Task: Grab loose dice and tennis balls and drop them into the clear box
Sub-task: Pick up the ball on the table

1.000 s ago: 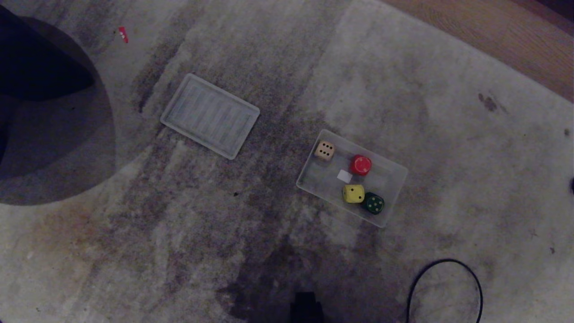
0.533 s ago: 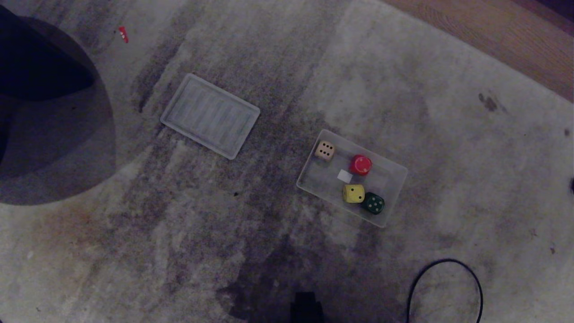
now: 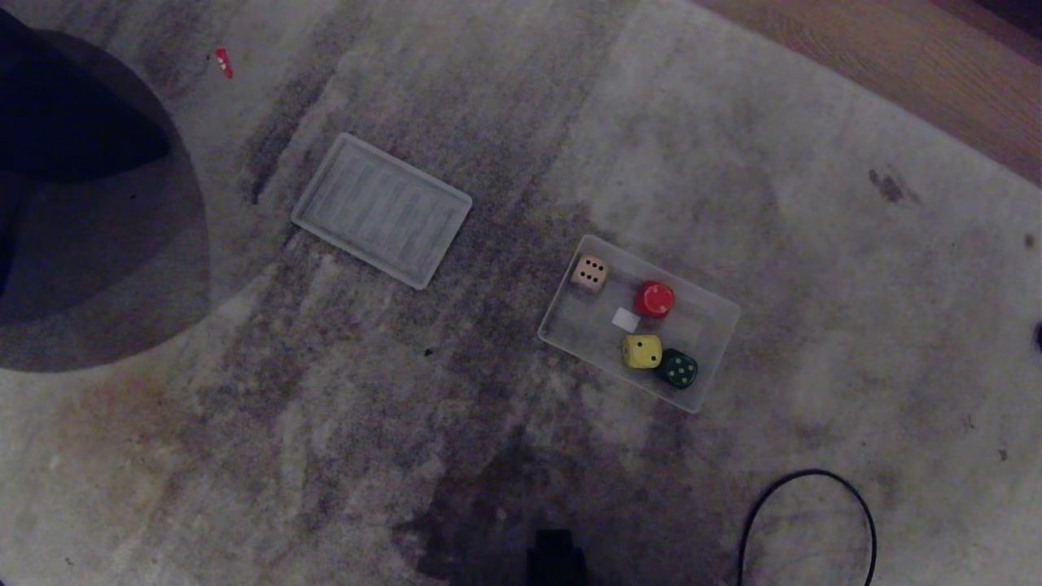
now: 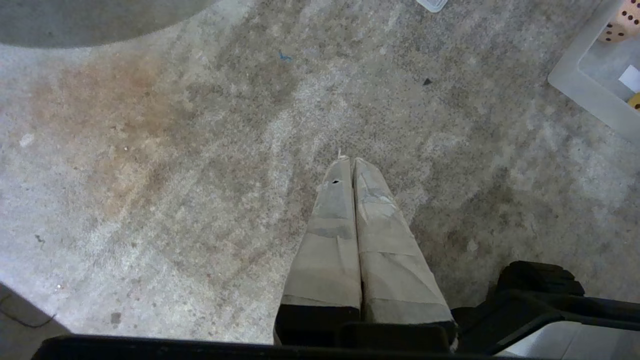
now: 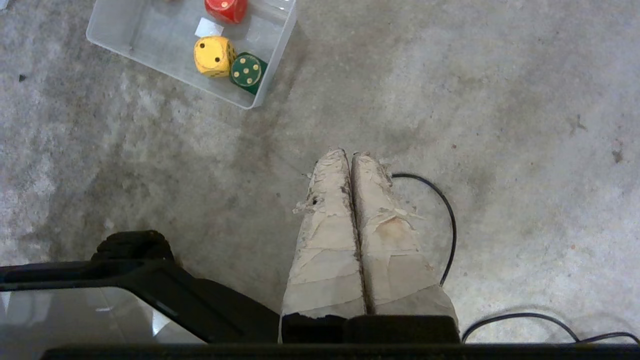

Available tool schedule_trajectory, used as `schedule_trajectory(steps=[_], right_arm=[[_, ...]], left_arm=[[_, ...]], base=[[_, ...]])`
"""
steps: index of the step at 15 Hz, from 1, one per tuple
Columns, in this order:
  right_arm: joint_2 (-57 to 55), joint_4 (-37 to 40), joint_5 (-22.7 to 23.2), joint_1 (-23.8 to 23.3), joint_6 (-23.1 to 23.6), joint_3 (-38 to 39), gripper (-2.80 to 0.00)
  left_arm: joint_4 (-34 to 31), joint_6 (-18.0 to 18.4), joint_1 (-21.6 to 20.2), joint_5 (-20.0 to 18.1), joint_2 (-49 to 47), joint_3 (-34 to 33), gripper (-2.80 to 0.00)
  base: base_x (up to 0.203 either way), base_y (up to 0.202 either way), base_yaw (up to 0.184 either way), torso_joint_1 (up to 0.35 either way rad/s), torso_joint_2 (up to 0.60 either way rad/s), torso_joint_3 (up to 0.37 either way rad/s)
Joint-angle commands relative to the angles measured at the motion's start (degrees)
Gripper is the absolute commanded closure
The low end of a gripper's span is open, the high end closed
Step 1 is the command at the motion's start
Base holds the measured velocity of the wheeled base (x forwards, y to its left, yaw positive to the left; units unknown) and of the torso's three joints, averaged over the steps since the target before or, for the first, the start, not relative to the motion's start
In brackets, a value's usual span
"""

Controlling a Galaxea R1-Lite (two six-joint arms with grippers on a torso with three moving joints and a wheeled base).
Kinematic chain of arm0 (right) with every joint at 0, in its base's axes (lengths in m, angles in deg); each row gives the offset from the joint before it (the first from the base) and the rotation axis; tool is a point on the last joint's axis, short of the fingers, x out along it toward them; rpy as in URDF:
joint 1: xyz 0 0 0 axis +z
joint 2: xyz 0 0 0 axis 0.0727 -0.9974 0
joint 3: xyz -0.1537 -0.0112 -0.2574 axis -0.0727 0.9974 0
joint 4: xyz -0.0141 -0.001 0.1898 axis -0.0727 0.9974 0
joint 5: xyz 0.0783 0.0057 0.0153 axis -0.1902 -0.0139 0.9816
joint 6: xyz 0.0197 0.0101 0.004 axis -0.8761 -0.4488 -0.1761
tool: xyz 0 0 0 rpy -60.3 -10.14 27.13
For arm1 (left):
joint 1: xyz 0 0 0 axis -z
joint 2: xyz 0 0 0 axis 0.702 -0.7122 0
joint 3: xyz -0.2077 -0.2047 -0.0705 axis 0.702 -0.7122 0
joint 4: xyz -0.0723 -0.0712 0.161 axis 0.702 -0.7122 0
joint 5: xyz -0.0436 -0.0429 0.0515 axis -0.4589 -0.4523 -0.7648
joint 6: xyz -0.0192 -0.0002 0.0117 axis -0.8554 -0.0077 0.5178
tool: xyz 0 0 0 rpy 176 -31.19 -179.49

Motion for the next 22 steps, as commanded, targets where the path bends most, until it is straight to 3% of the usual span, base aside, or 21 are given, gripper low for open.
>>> schedule_trajectory(steps=[1, 14, 18, 22], right_arm=[[-0.2, 0.0, -0.1, 0.0, -0.1, 0.3, 0.0], [-0.2, 0.0, -0.1, 0.0, -0.1, 0.3, 0.0], [-0.2, 0.0, -0.1, 0.0, -0.1, 0.3, 0.0], [-0.2, 0.1, -0.1, 0.1, -0.1, 0.3, 0.0]], left_arm=[[0.0, -0.1, 0.0, 0.0, -0.1, -0.1, 0.0], [-0.1, -0.1, 0.0, 0.1, -0.1, -0.1, 0.0], [0.2, -3.3, 0.0, 0.9, -0.1, -0.1, 0.0], [0.3, -3.4, 0.0, 0.9, -0.1, -0.1, 0.0]], base=[[0.0, 0.0, 0.0, 0.0, 0.0, 0.0], [0.0, 0.0, 0.0, 0.0, 0.0, 0.003], [0.0, 0.0, 0.0, 0.003, 0.0, 0.184], [0.0, 0.0, 0.0, 0.005, 0.0, 0.198]])
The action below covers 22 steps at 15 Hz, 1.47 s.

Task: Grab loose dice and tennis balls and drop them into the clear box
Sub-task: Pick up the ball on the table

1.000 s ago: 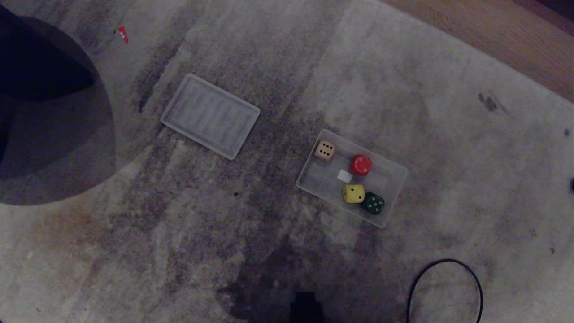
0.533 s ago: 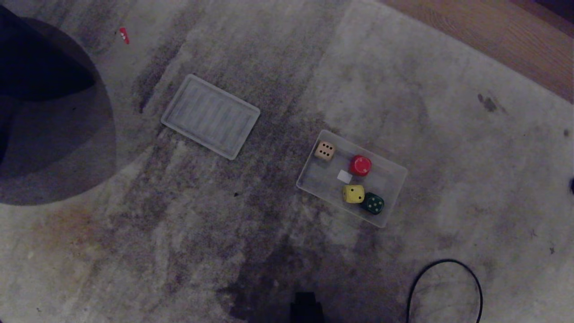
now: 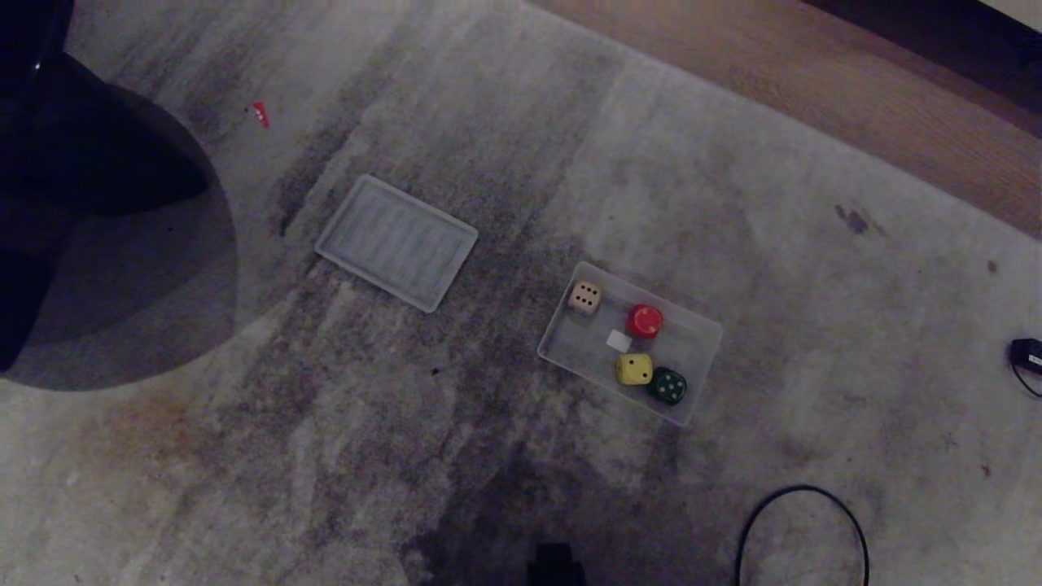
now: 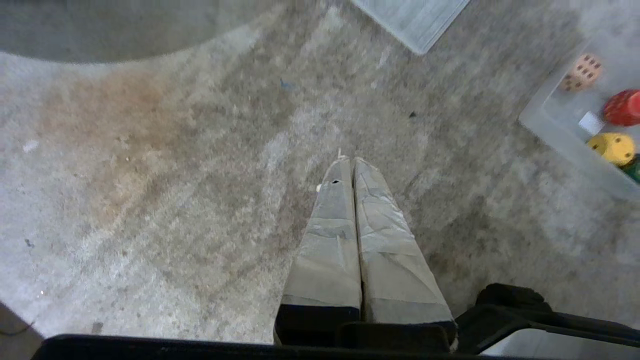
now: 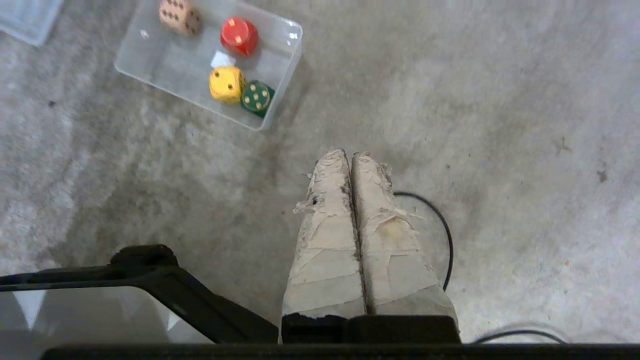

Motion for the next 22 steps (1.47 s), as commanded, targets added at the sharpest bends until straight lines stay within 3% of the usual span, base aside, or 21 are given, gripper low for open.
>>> schedule_trajectory(steps=[1, 22], right_arm=[[-0.1, 0.0, 0.0, 0.0, 0.0, 0.3, 0.0], [-0.1, 0.0, 0.0, 0.0, 0.0, 0.3, 0.0]], left_arm=[[0.0, 0.0, 0.0, 0.1, -0.1, -0.1, 0.0], [-0.1, 0.0, 0.0, 0.1, -0.1, -0.1, 0.0]], base=[[0.0, 0.0, 0.0, 0.002, 0.0, 0.203], [0.0, 0.0, 0.0, 0.003, 0.0, 0.204]])
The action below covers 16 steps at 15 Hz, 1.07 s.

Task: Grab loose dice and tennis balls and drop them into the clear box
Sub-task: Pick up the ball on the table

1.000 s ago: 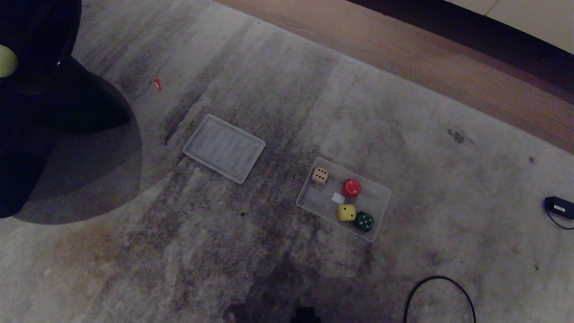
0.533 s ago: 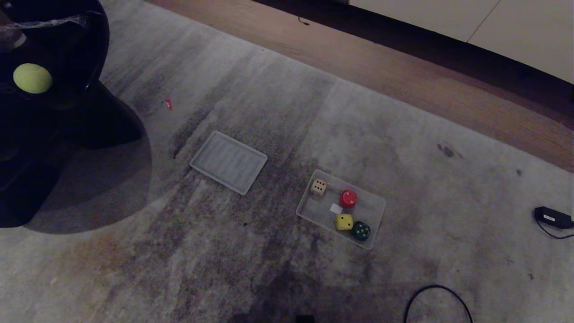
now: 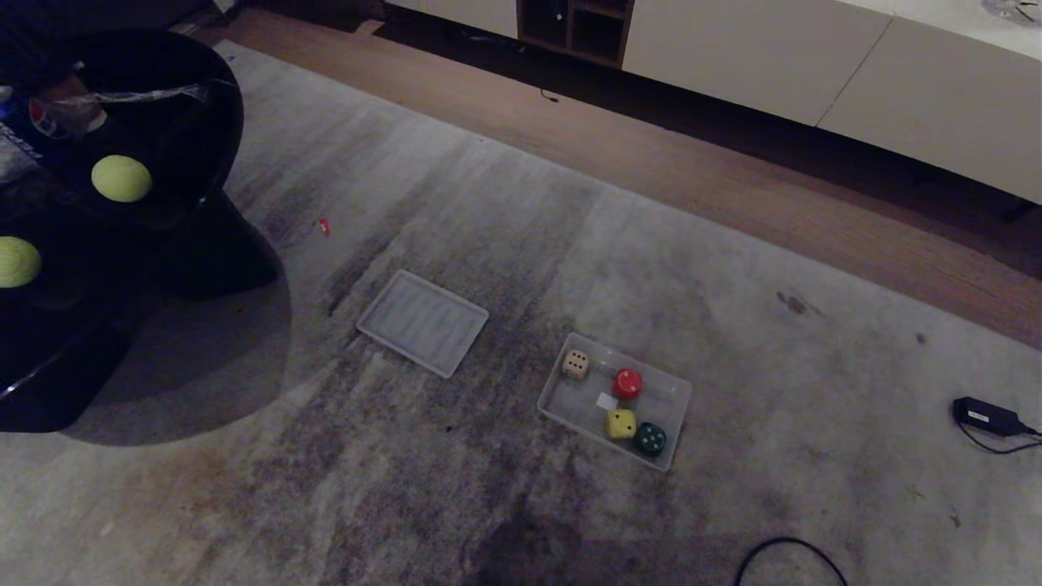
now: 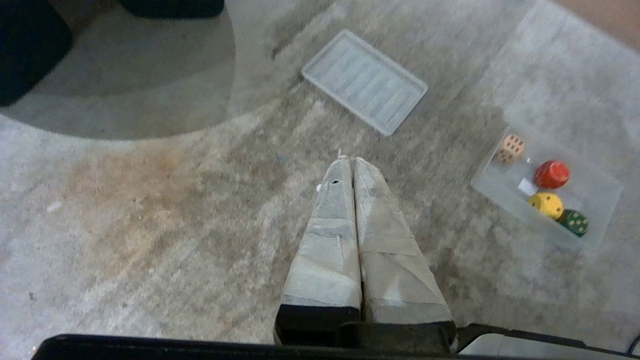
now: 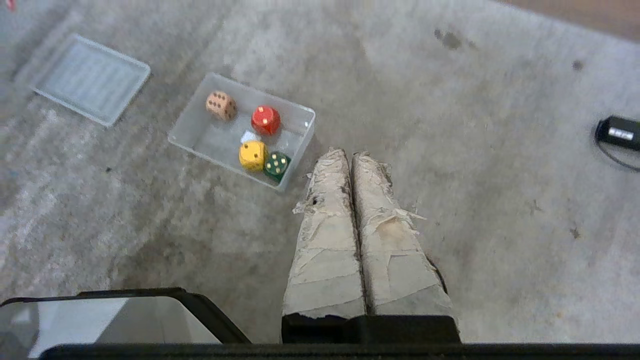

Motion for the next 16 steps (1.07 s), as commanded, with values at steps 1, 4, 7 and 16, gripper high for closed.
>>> schedule_trajectory(steps=[1, 4, 7, 16], right_arm=[[-0.1, 0.0, 0.0, 0.1, 0.0, 0.3, 0.0], [-0.1, 0.0, 0.0, 0.0, 0.0, 0.3, 0.0], [-0.1, 0.0, 0.0, 0.0, 0.0, 0.3, 0.0], [-0.1, 0.0, 0.0, 0.1, 0.0, 0.3, 0.0]], left_arm=[[0.1, -0.1, 0.0, 0.0, -0.1, -0.1, 0.0], [0.1, -0.1, 0.0, 0.0, -0.1, -0.1, 0.0], [0.1, -0.1, 0.0, 0.0, -0.1, -0.1, 0.0], [0.1, -0.1, 0.0, 0.0, -0.1, -0.1, 0.0]], base=[[0.0, 0.0, 0.0, 0.006, 0.0, 0.203], [0.0, 0.0, 0.0, 0.002, 0.01, 0.201], [0.0, 0.0, 0.0, 0.004, 0.0, 0.203], [0.0, 0.0, 0.0, 0.002, 0.0, 0.203]])
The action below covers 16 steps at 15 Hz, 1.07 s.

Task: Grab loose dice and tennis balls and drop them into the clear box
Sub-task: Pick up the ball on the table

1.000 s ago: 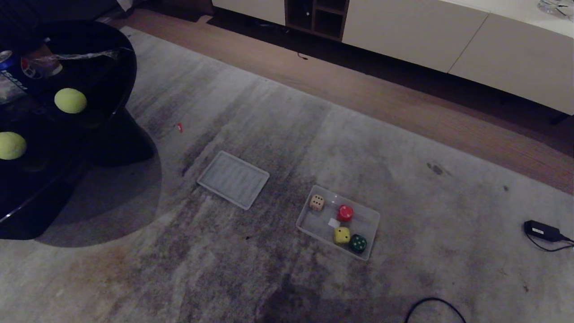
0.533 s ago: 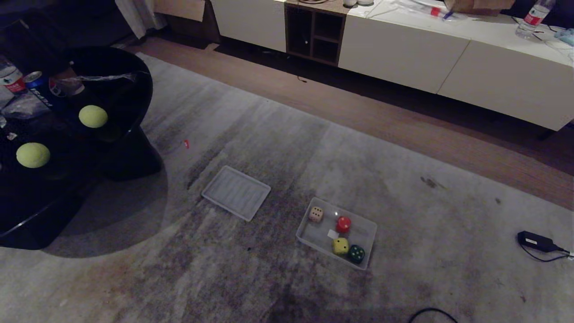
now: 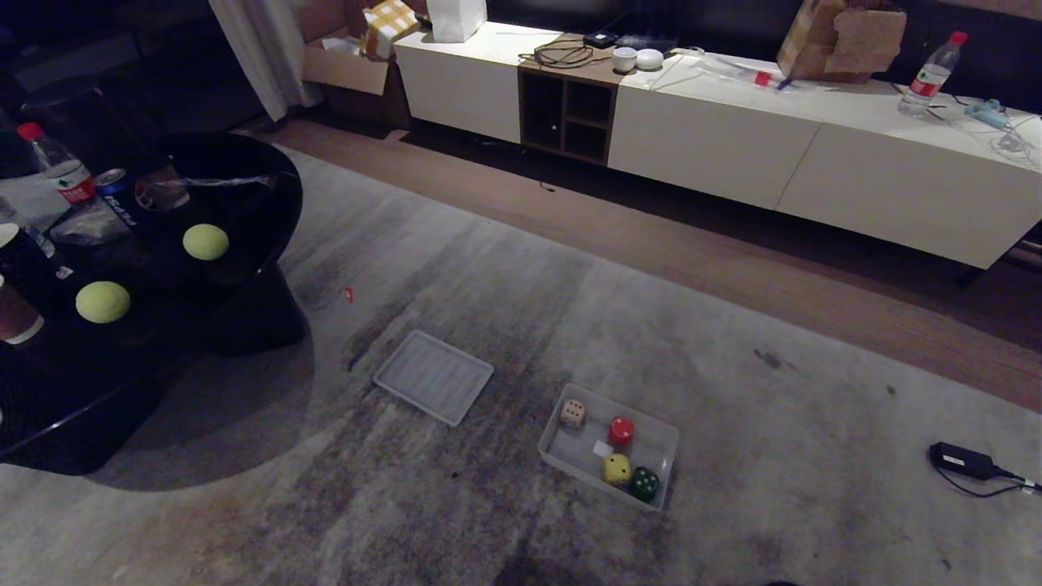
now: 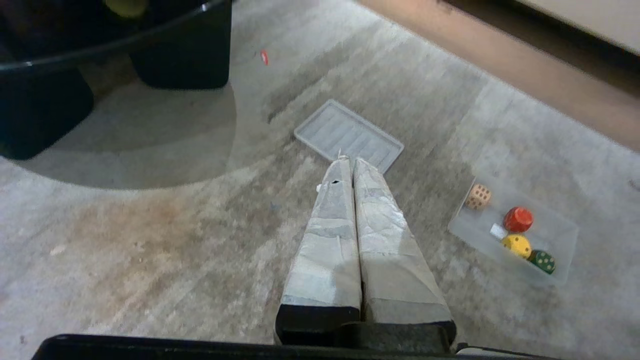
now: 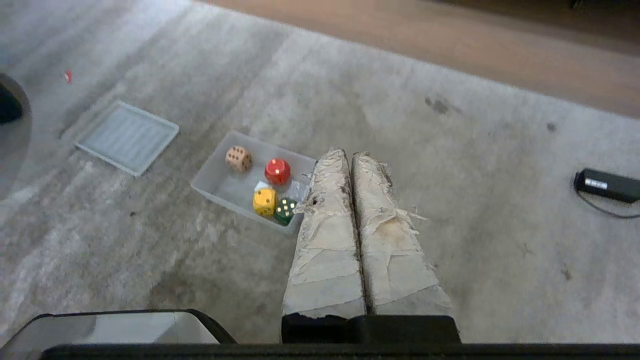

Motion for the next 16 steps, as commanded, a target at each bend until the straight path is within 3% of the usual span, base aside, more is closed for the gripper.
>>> schedule_trajectory(steps=[1, 16], right_arm=[[-0.1, 0.0, 0.0, 0.1, 0.0, 0.3, 0.0], [-0.1, 0.0, 0.0, 0.1, 0.0, 0.3, 0.0]], left_arm=[[0.0, -0.1, 0.0, 0.0, -0.1, -0.1, 0.0], [0.0, -0.1, 0.0, 0.0, -0.1, -0.1, 0.0]], base=[[0.0, 0.0, 0.0, 0.007, 0.01, 0.202], [0.0, 0.0, 0.0, 0.003, 0.0, 0.202]])
